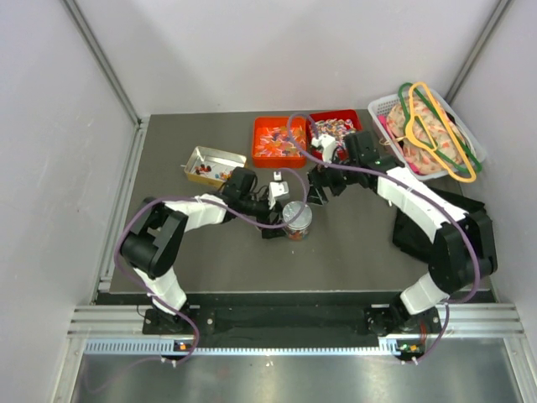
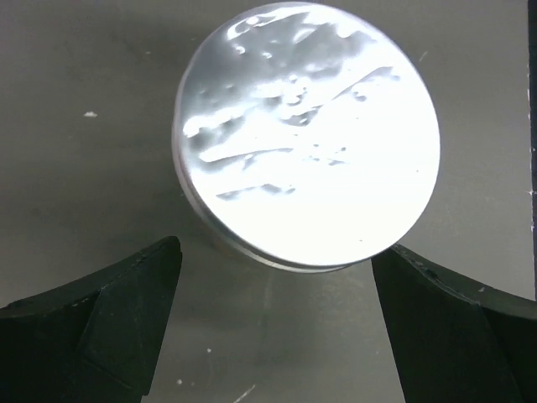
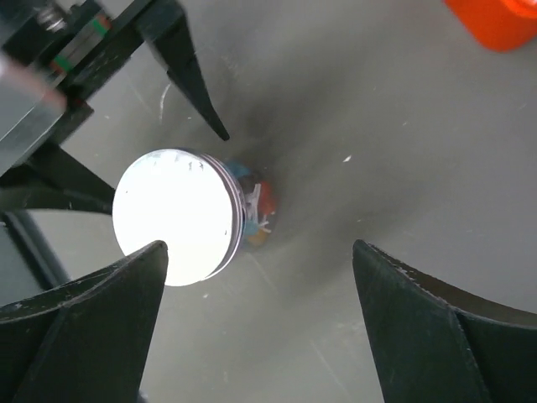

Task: Pack the candies
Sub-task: Close the bottle lid on the packing bottle.

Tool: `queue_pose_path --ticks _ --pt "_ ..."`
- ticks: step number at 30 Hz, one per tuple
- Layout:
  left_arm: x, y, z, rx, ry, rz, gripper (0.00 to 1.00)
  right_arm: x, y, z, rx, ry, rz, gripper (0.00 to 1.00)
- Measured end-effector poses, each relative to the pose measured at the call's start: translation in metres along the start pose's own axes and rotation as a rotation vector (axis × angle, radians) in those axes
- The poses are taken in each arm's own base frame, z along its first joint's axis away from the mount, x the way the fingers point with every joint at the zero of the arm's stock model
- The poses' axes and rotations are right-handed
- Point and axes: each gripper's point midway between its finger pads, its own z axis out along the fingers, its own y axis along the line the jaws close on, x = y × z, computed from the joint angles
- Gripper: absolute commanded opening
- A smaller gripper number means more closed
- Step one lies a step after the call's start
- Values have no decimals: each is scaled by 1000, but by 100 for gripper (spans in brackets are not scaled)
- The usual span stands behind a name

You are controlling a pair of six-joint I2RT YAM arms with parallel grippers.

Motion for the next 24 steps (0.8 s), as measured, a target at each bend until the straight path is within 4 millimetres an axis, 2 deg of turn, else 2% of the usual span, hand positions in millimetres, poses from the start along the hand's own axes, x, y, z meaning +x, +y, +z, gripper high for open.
queue_pose_path --ticks 4,9,15,24 --pt "0 -8 5 18 1 21 99 8 -4 7 -56 11 111 84" --pt "0 -14 10 33 3 33 99 17 5 18 -147 36 206 75" --pt "-1 -21 17 40 10 58 99 12 13 23 -224 39 245 64" --pt "-4 -16 21 2 15 77 99 18 15 28 -249 66 268 55"
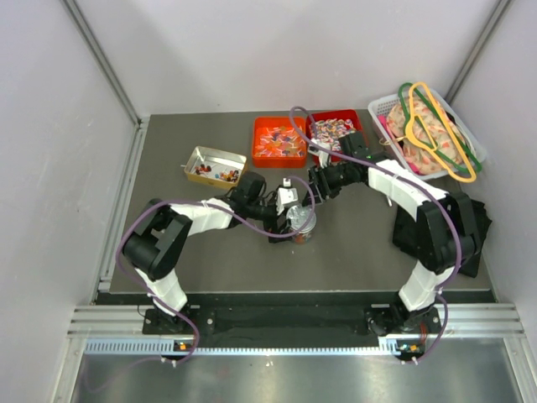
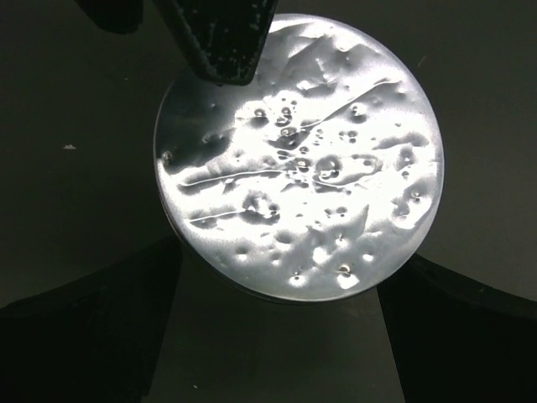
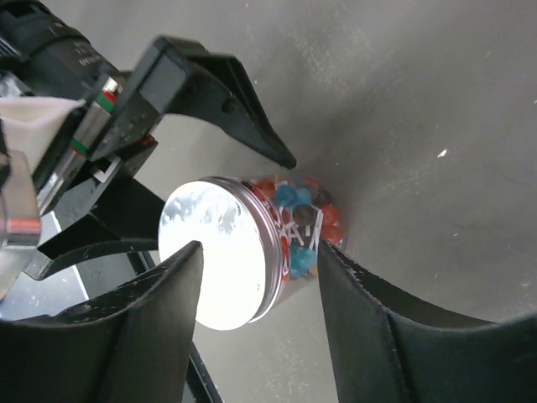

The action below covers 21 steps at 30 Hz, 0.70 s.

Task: Pack the candies
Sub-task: Close the bottle lid on the packing bottle.

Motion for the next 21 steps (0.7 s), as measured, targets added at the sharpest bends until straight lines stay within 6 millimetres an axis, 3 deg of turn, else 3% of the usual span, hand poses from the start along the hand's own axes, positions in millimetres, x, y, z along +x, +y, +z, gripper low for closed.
queue_pose_path --ticks 8,21 --pt "2 5 2 -44 19 -4 99 7 0 0 1 26 13 43" --pt "1 5 5 -49 17 -3 99 23 -5 -2 2 59 47 52"
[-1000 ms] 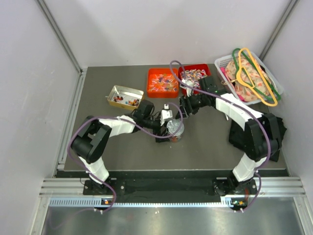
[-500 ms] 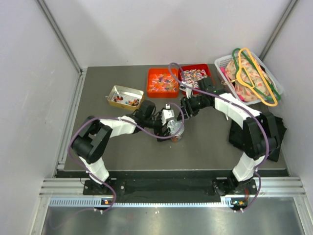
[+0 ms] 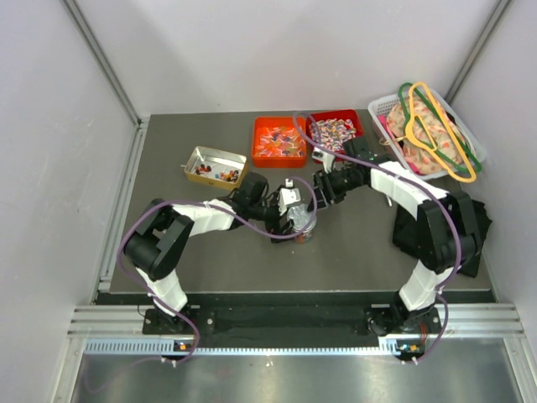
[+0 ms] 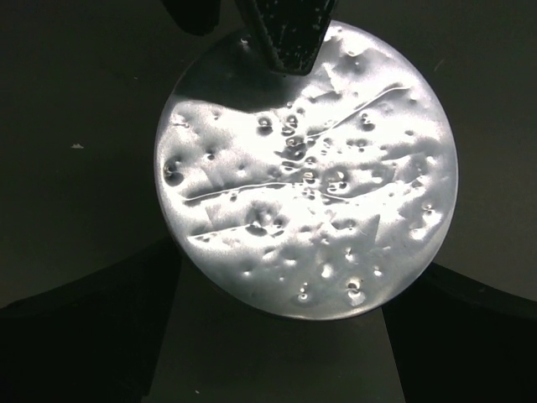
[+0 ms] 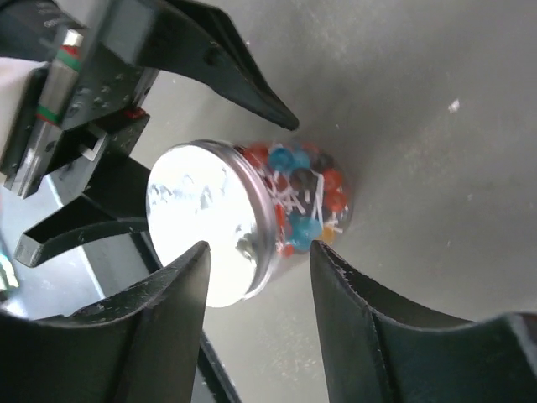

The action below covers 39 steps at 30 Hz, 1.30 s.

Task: Pack the candies
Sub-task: Close the bottle lid on the packing bottle.

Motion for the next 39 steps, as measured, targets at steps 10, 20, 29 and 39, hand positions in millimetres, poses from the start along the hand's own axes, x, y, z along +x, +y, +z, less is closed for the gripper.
queue_pose_path --ticks 10,20,29,39 --pt "1 -1 1 0 0 5 99 3 -44 -37 51 -76 173 39" --pt "7 -8 6 1 -20 36 99 47 -37 -21 -21 19 277 17" --pt "18 -12 8 -15 -35 59 99 69 -40 -8 -40 76 337 17" --pt "14 -13 7 -36 -94 77 99 82 -37 16 -73 141 351 16"
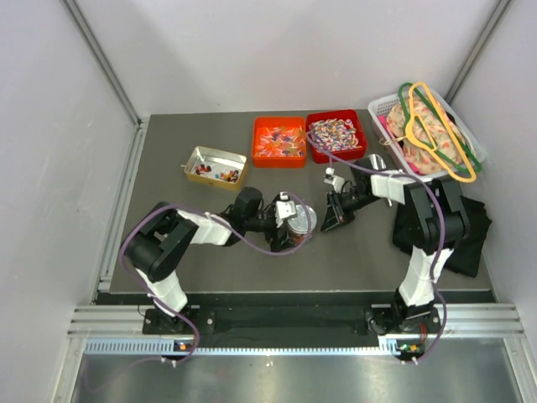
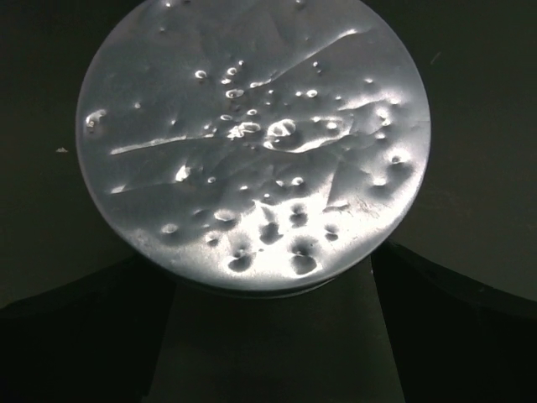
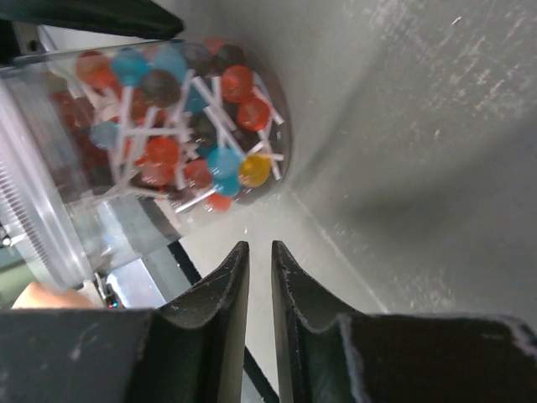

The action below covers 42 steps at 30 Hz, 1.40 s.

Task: Pack the candies
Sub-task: Close the bottle lid on the packing bottle.

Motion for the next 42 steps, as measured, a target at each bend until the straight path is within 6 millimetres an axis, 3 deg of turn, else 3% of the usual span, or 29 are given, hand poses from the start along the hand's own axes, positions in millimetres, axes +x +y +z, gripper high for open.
queue_pose_path --ticks 12,23,34,37,40,42 --pt "0 -16 8 14 -50 28 99 1 -5 10 -5 26 21 15" --pt "13 -16 19 -22 -12 12 99 -1 -2 15 -1 37 -3 15" --pt "12 -16 21 -33 -16 8 99 5 5 24 7 72 -29 13" --pt "12 -15 21 -35 -16 7 99 4 1 19 12 63 -13 23" --pt "11 -15 21 -36 -17 7 99 0 -6 9 20 39 17 41" --pt "11 -15 21 -37 -16 7 99 -5 -9 1 28 18 25 47"
